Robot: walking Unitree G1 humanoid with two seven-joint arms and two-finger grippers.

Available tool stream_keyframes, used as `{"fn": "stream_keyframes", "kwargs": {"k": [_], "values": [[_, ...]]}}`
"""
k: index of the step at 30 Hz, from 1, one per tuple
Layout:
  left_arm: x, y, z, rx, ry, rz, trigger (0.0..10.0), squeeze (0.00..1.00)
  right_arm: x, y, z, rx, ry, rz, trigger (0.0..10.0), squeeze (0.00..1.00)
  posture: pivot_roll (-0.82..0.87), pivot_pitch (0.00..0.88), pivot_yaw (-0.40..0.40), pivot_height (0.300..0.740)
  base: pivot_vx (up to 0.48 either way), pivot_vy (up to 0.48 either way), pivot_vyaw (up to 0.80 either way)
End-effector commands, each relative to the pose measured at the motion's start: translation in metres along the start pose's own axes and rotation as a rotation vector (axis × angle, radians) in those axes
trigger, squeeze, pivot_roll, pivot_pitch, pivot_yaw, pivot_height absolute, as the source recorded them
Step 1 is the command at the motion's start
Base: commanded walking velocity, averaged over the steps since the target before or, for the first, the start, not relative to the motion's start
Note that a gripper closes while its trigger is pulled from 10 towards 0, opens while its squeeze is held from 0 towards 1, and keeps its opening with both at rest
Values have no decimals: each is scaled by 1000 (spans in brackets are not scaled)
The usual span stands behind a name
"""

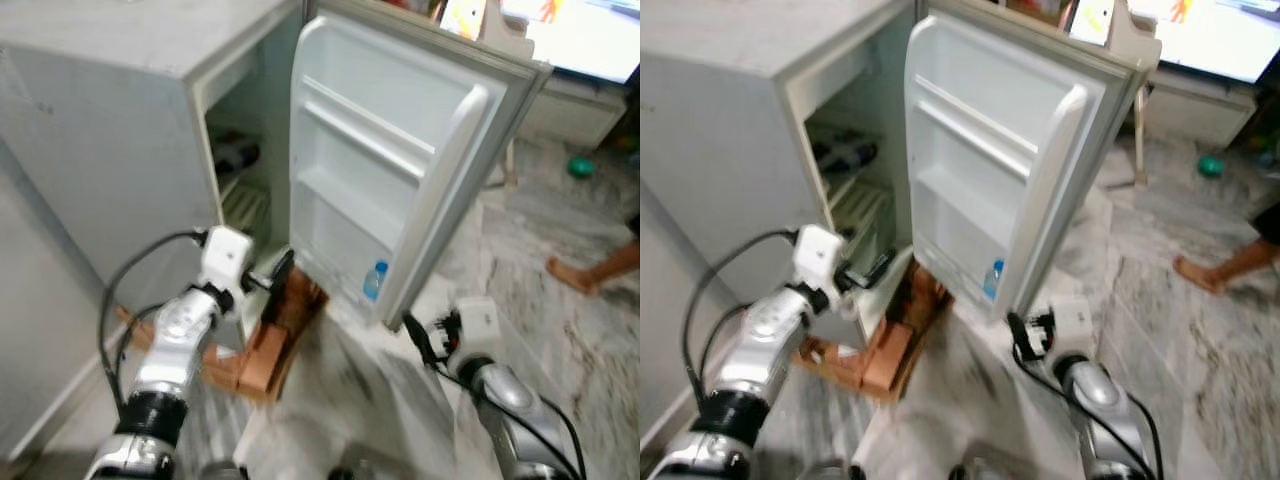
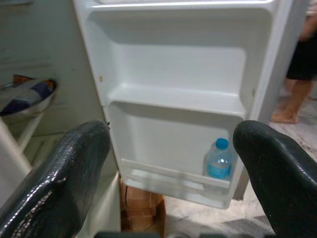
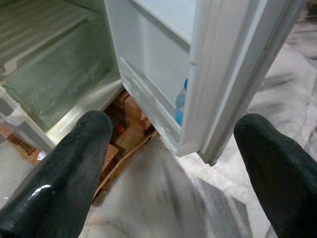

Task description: Restocking fridge

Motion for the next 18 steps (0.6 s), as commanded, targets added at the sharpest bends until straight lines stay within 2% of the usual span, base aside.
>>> {"fn": "stream_keyframes", "kwargs": {"k": [1,2,3,6,8,9,13,16,18], "values": [[-10,0,5,-5,-31,-35,10000,0,-6,1,3,-7,17,-9,10000,0,28,0,-73,740,292,-379,0],[-8,6,4,-1,-31,-23,10000,0,-7,0,5,-11,6,-17,10000,0,33,0,-73,740,292,-379,0],[-8,6,4,-1,-31,-23,10000,0,-7,0,5,-11,6,-17,10000,0,33,0,-73,740,292,-379,0],[0,24,4,-3,-22,30,10000,0,-10,-3,8,-25,-18,-45,10000,0,31,0,-82,740,294,-377,0],[0,24,4,-3,-22,30,10000,0,-10,-3,8,-25,-18,-45,10000,0,31,0,-82,740,292,-379,0],[7,33,-3,7,-25,77,10000,0,-6,-4,11,-34,-14,-31,10000,0,28,0,-86,740,345,-330,-800],[10,39,-8,21,-23,121,10000,0,-2,-7,18,-65,-19,-15,10000,0,29,0,-90,740,352,-323,-800],[8,36,-8,24,-26,122,10000,0,-2,-8,20,-69,-18,-15,10000,0,31,0,-96,740,368,-304,-712],[8,30,-5,23,-38,119,10000,0,-2,-10,22,-76,-18,-13,10000,0,30,0,-102,740,435,0,-606]]}}
Point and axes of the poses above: a point about 5 cm out from each wrist's last joint towards the gripper, its own y axis pointing back from the gripper into the wrist, its own z axis along the axis of the wrist's last joint, x = y × z, the point moved 3 cm from there along -y, pointing out of the wrist towards the gripper, and after that the axes turned 14 degrees about y, right-handed, at the moved point
